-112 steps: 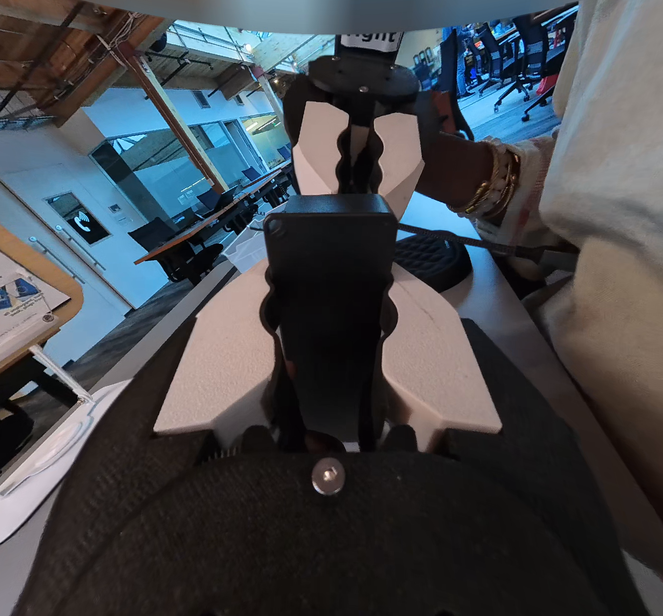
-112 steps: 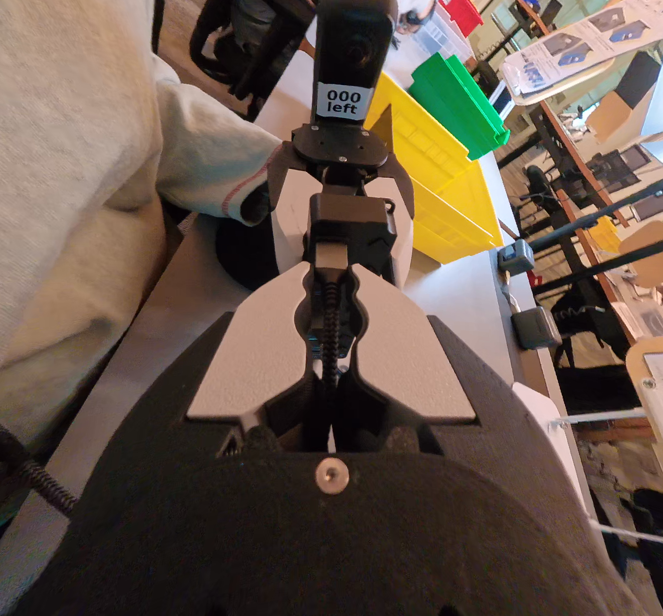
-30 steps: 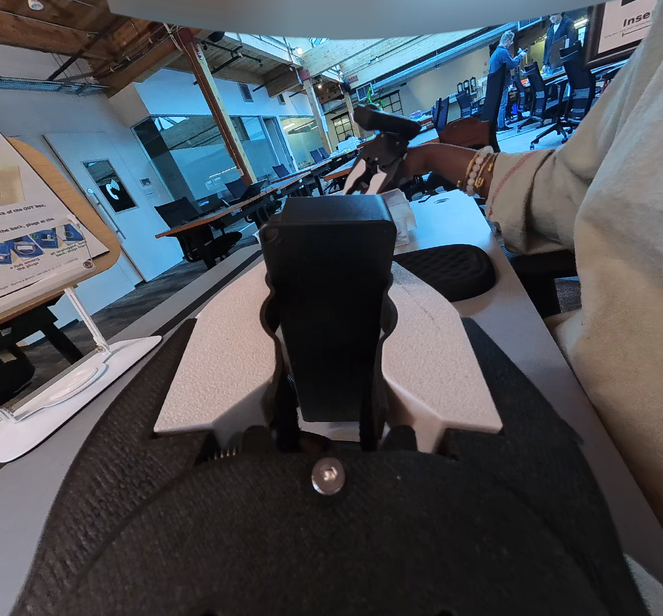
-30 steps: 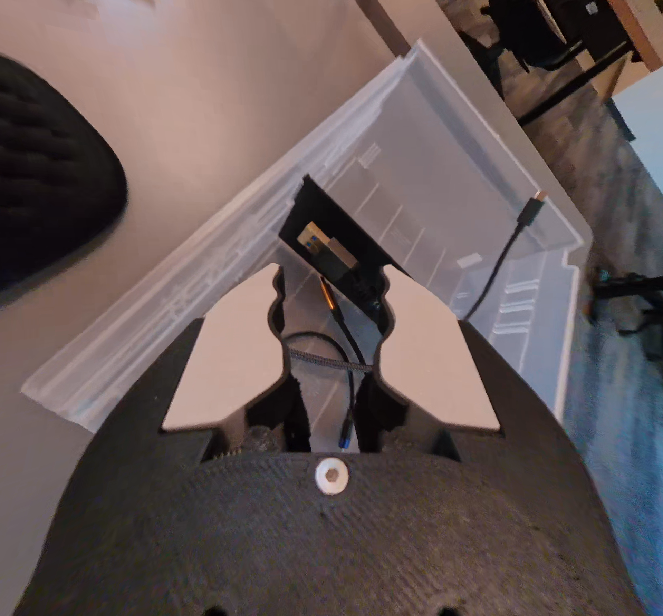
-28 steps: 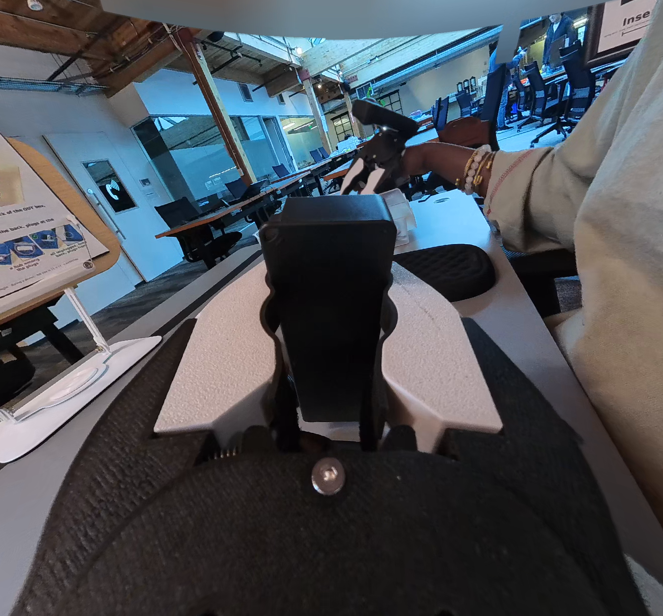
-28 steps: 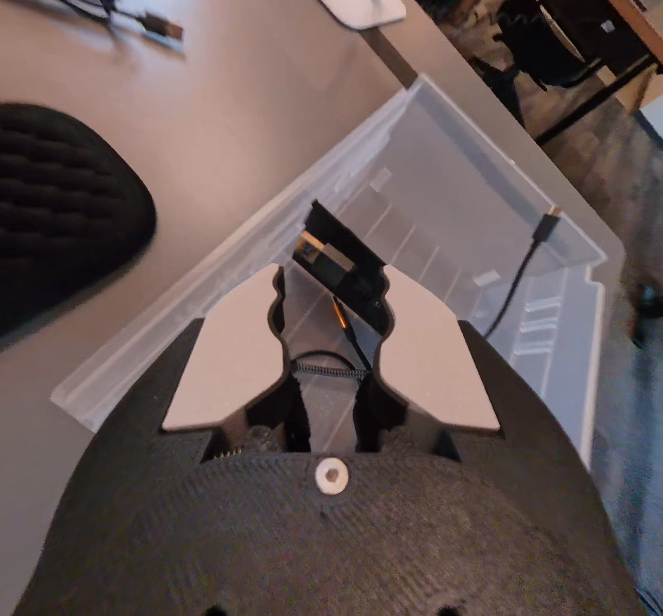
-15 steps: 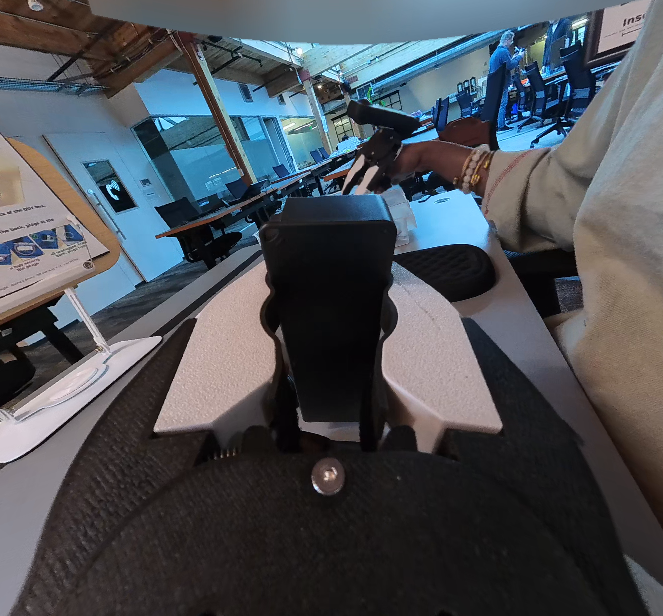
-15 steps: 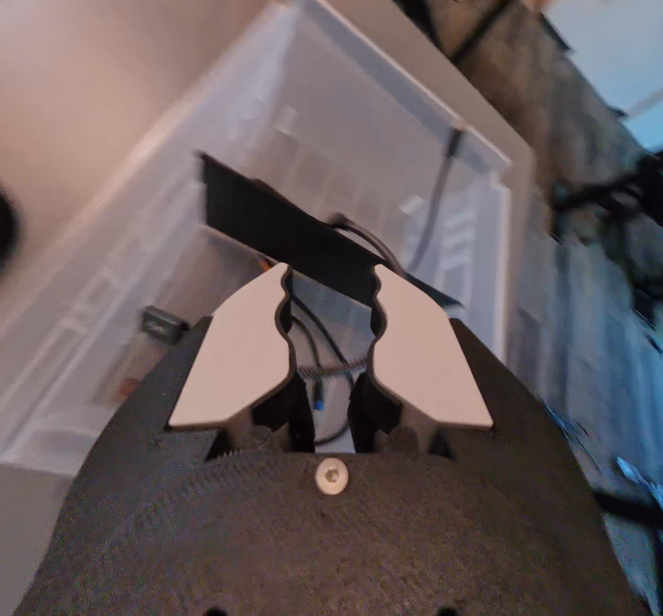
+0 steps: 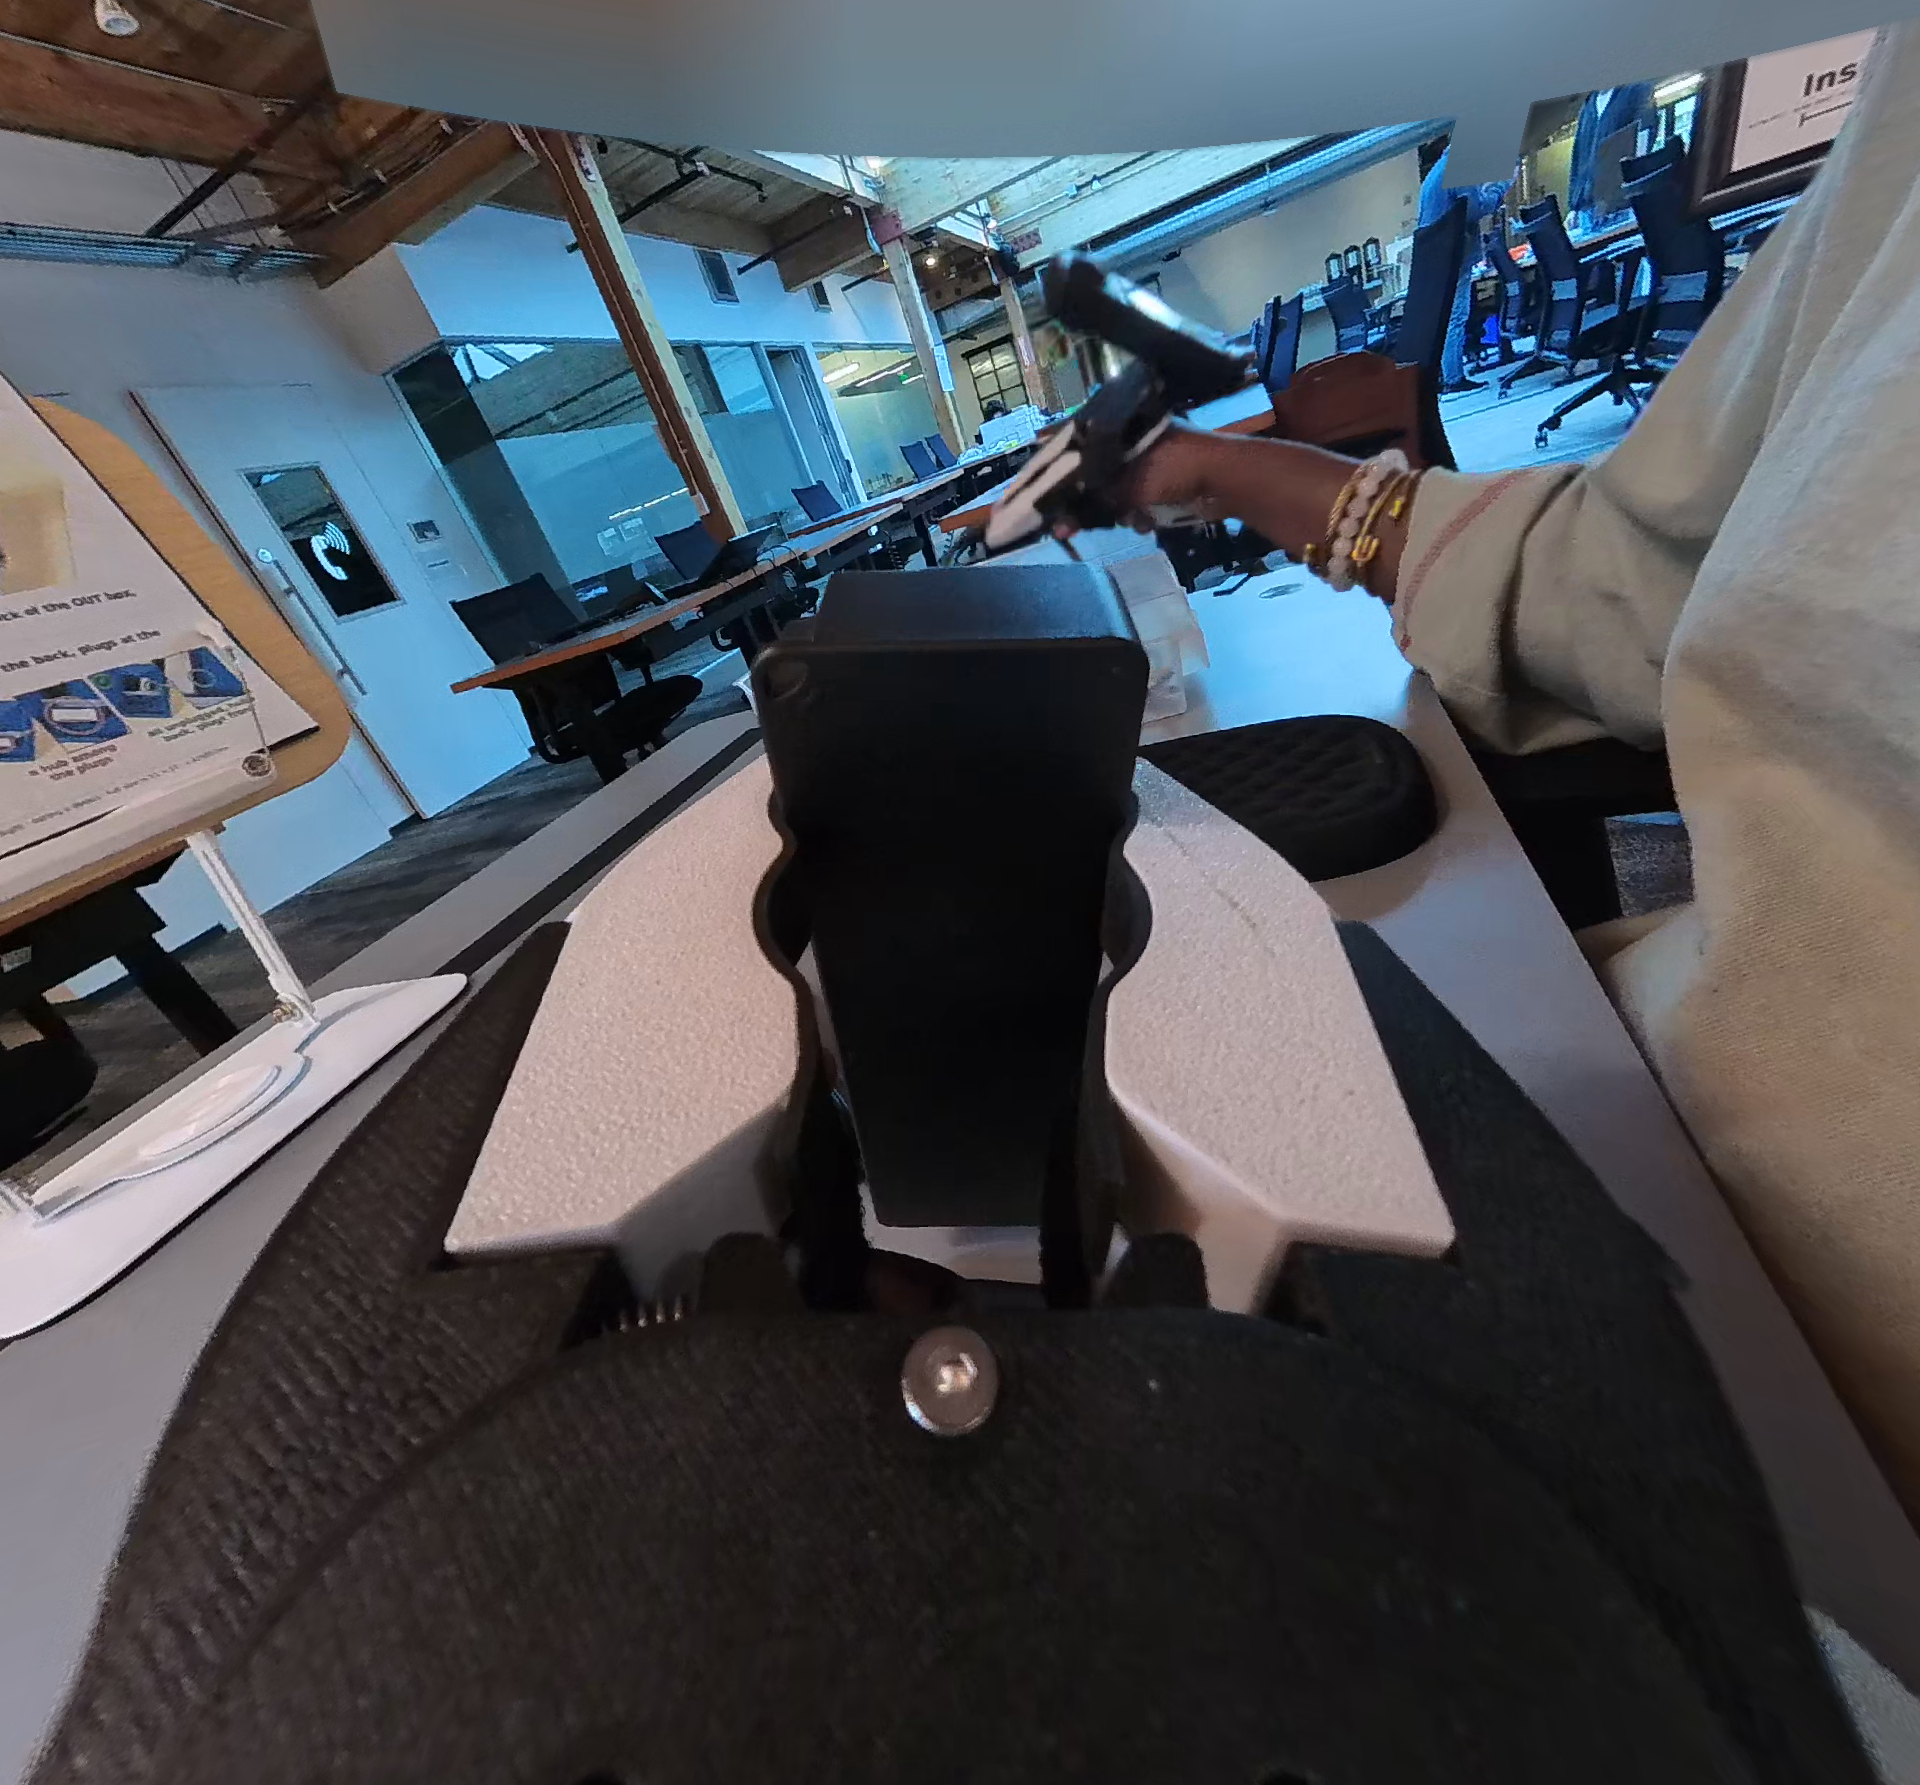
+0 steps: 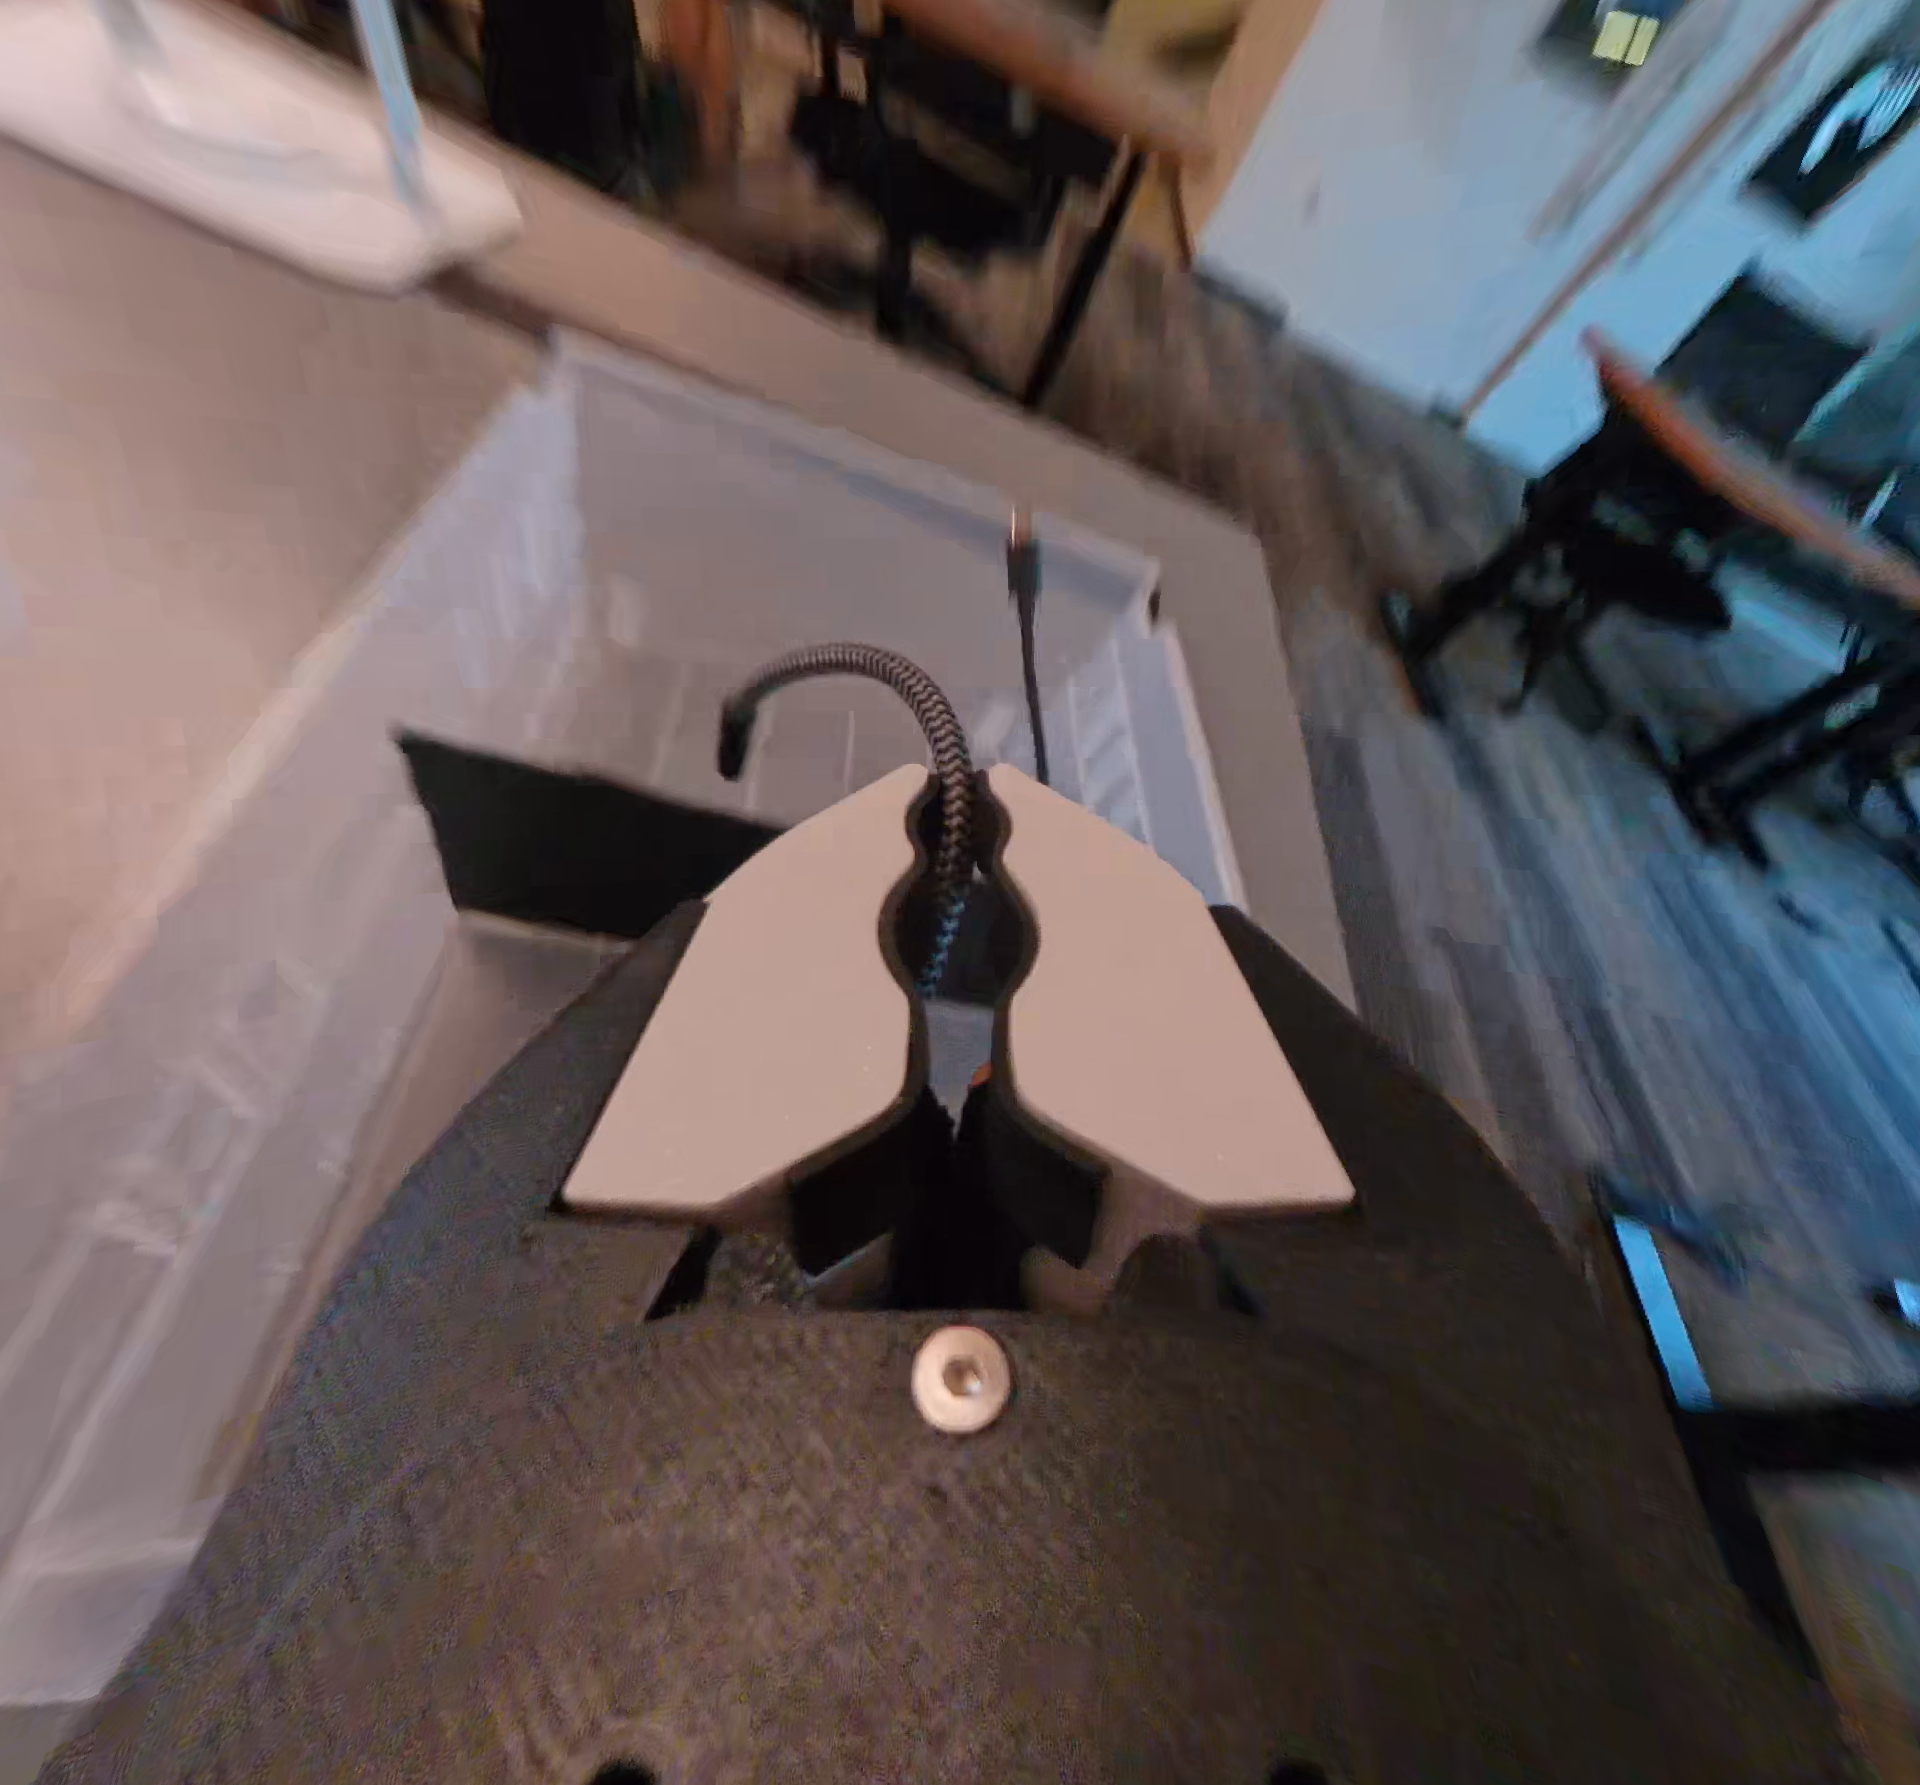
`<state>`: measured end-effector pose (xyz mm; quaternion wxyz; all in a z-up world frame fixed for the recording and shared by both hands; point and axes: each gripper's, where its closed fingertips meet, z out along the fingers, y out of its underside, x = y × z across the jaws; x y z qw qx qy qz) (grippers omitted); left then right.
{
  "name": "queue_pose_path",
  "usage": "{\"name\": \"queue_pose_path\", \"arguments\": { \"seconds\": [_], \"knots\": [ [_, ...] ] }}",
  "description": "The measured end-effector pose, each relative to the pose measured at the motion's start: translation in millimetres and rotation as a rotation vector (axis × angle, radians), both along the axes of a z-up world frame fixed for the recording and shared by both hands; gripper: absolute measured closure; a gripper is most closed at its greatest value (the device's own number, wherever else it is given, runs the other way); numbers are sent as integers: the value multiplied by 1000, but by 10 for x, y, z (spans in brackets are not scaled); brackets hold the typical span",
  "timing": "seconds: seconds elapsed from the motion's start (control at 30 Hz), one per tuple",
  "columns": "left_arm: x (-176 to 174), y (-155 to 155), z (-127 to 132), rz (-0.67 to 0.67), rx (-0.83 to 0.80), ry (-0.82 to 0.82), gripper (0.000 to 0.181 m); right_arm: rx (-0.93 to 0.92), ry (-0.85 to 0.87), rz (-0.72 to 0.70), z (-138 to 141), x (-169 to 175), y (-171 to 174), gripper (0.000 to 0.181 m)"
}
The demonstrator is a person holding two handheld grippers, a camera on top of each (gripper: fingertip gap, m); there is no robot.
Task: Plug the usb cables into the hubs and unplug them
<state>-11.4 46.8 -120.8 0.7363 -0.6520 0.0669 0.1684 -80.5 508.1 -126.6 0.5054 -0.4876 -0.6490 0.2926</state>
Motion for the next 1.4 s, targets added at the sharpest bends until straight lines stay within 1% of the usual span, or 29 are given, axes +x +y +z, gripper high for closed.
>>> {"name": "queue_pose_path", "arguments": {
  "seconds": [0.07, 0.13, 0.2, 0.23, 0.27, 0.33, 0.47, 0.5, 0.57, 0.63, 0.73, 0.83, 0.9, 1.03, 1.1, 1.17, 1.23, 1.27, 1.33, 1.37, 1.4],
  "knots": [
    [2, 0, 0, 0, -1, 1, 127, 11, 159, 49, 356, 87, -118, 176],
    [9, 3, -3, 0, -3, 6, 127, 11, 284, 93, 637, 206, -200, 176],
    [15, 7, -5, 0, -6, 11, 127, 4, 382, 153, 816, 322, -277, 176],
    [17, 9, -5, 0, -8, 13, 127, 6, 413, 177, 849, 370, -296, 176],
    [20, 10, -7, 0, -9, 15, 127, 8, 427, 184, 835, 407, -286, 176],
    [25, 14, -7, 0, -12, 19, 127, 13, 417, 160, 685, 453, -200, 176],
    [24, 12, -7, 0, -9, 18, 127, 49, 341, 161, 181, 540, -62, 176],
    [24, 12, -7, 0, -9, 17, 127, 39, 370, 157, 147, 591, -20, 176],
    [22, 11, -6, 0, -8, 17, 127, -28, 431, 196, 144, 722, 17, 176],
    [22, 13, -4, -1, -7, 16, 127, -69, 434, 227, 107, 814, 66, 176],
    [22, 14, -4, -1, -6, 16, 127, -74, 337, 258, -37, 830, 130, 176],
    [20, 11, -3, -1, -3, 14, 127, -36, 148, 284, -215, 768, 163, 176],
    [17, 10, -1, -1, -1, 12, 127, 22, -52, 238, -372, 707, 263, 176],
    [16, 10, 1, -2, 0, 10, 127, 234, -506, 133, -719, 600, 451, 170],
    [18, 11, 0, -1, 0, 12, 127, 318, -684, 73, -862, 539, 530, 166],
    [18, 11, 0, -1, 0, 13, 127, 380, -795, 43, -972, 470, 566, 149],
    [16, 9, 0, -1, 1, 11, 127, 392, -816, 13, -983, 407, 573, 144],
    [14, 7, 0, 0, 2, 10, 127, 376, -786, -13, -935, 372, 573, 142],
    [12, 3, 0, 1, 3, 9, 127, 340, -651, -79, -724, 297, 557, 141],
    [13, 2, -1, 1, 2, 9, 127, 326, -543, -115, -555, 261, 527, 141],
    [15, 4, -1, 2, 1, 10, 127, 298, -425, -121, -371, 232, 426, 142]
  ]
}}
